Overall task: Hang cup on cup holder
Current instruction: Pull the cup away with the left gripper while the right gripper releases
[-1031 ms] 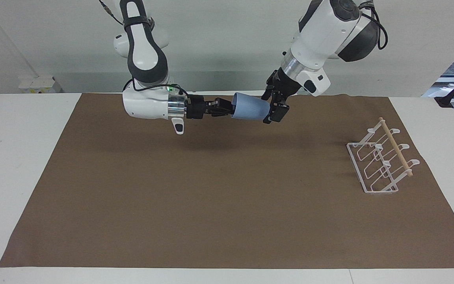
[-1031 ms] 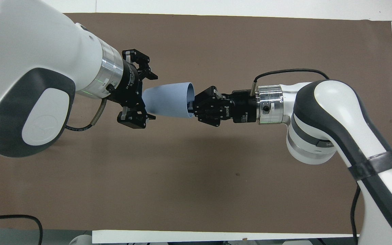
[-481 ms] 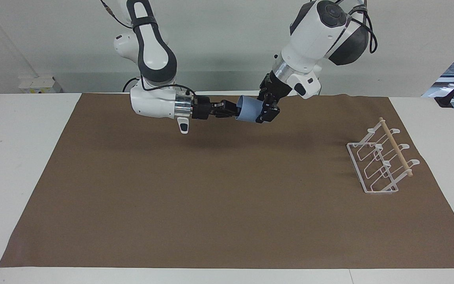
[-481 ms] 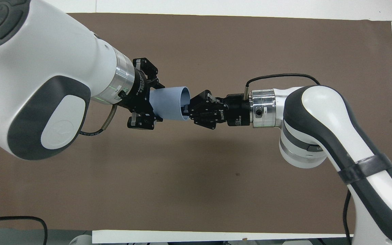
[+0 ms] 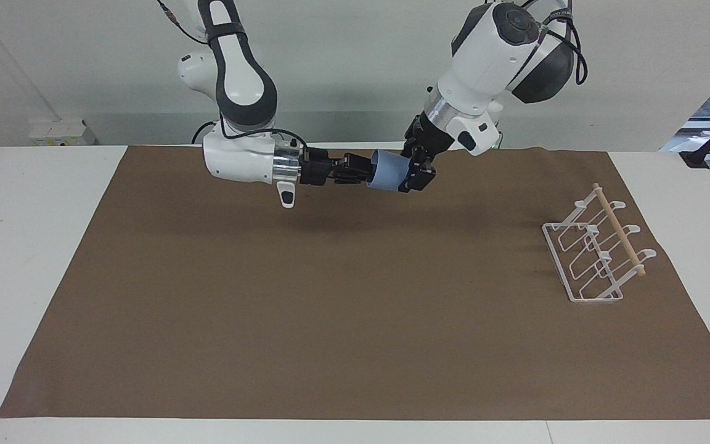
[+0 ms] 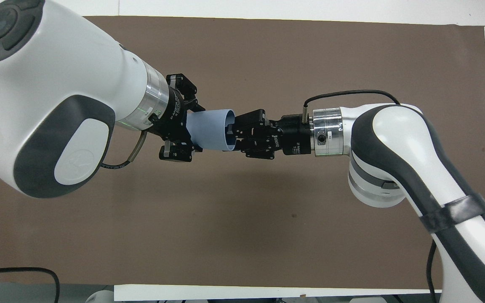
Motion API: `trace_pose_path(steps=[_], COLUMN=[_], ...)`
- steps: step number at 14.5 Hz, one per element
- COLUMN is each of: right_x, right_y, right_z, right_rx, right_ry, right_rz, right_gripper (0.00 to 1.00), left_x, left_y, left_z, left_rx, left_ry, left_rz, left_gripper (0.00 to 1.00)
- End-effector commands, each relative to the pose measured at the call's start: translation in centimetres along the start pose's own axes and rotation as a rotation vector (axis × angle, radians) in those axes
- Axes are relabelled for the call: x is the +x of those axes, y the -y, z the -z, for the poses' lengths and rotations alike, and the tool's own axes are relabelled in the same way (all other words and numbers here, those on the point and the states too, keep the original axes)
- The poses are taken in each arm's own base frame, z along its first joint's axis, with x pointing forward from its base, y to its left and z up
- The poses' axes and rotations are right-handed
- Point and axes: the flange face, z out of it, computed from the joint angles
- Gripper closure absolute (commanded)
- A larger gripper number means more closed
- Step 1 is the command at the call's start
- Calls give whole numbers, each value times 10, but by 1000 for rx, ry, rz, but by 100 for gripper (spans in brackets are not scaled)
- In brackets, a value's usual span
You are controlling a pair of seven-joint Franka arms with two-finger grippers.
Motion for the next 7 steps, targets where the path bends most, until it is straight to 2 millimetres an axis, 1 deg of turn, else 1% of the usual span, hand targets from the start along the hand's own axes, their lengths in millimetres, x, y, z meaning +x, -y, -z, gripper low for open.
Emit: trace_pose_path(steps=[1, 2, 3, 5, 6, 7], right_x=[4, 5, 5, 10, 13, 16], right_y=[26, 30, 32, 26, 23, 24], right_z=[47, 63, 87, 129, 143, 158], right_rx=[-193, -267, -350, -507, -582, -658], right_ry=[-68, -93, -129, -181, -203, -227], right_rz=[154, 199, 244, 296, 319, 346], right_gripper=[1, 1, 1, 1, 1, 1], left_x=[24, 42, 63, 117, 141, 159], left_y=[-6, -12, -18, -35, -43, -47], left_z=[6, 8, 7, 11, 13, 16], left_rx=[-2, -10, -21, -45, -48, -56], left_ry=[-11, -55, -112, -210, -281, -371], left_rz=[14, 9, 2, 26, 23, -6], left_gripper=[100, 100, 100, 100, 100, 100])
